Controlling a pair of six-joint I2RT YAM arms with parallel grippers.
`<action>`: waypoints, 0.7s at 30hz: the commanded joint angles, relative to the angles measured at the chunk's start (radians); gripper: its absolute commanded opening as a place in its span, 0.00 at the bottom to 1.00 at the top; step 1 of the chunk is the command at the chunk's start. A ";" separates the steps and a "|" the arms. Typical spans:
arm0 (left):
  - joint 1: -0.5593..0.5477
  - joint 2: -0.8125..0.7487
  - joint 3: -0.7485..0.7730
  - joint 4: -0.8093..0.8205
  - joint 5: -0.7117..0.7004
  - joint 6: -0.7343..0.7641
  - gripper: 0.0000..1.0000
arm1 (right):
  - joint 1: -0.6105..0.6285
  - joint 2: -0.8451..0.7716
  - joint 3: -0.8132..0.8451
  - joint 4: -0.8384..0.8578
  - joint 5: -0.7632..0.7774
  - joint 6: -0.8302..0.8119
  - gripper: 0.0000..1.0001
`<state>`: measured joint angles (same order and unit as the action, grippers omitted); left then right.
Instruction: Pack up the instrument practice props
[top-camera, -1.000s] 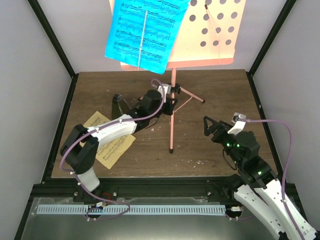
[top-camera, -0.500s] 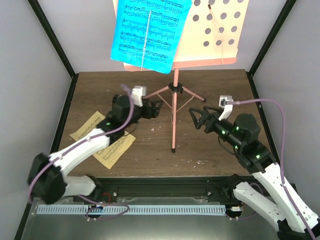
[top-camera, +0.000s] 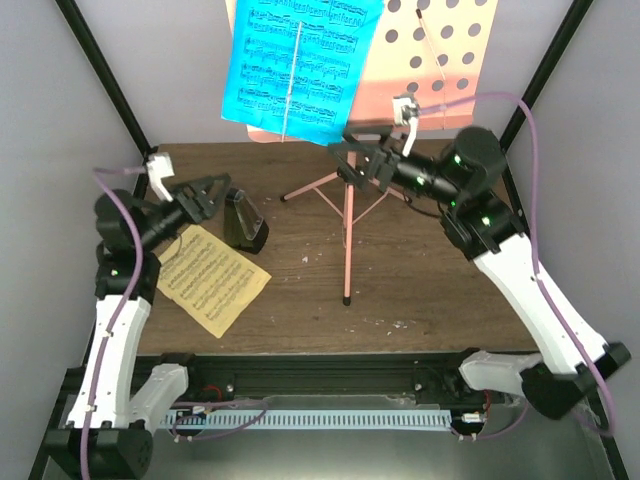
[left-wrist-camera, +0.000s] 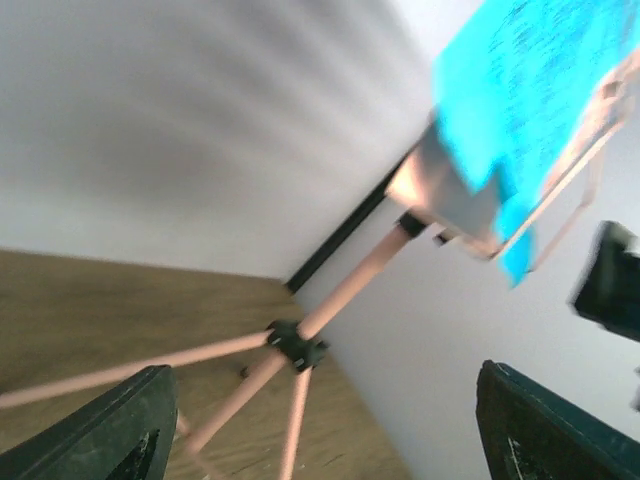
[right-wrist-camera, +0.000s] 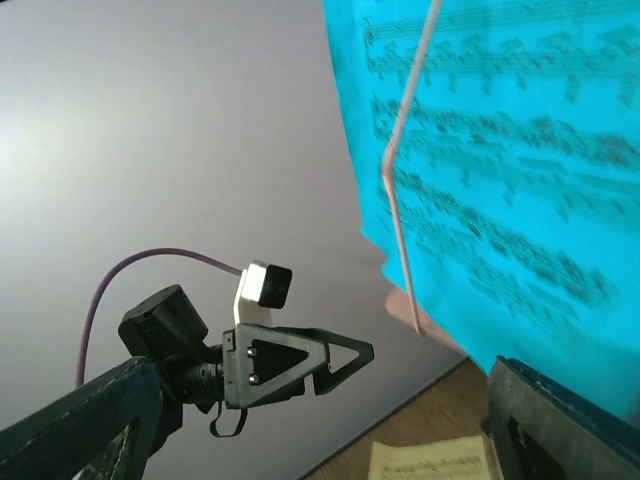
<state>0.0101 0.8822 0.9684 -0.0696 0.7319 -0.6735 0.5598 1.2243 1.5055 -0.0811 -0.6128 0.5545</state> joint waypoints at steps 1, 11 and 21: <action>0.053 0.087 0.095 0.215 0.256 -0.235 0.80 | 0.015 0.132 0.212 0.022 -0.080 0.046 0.88; 0.040 0.299 0.385 0.125 0.289 -0.157 0.72 | 0.016 0.367 0.508 -0.008 -0.036 0.090 0.73; -0.007 0.397 0.526 0.042 0.263 -0.105 0.61 | 0.015 0.481 0.651 0.019 -0.051 0.142 0.60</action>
<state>0.0254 1.2568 1.4452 0.0151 0.9962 -0.8124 0.5713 1.6936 2.0914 -0.0830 -0.6521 0.6704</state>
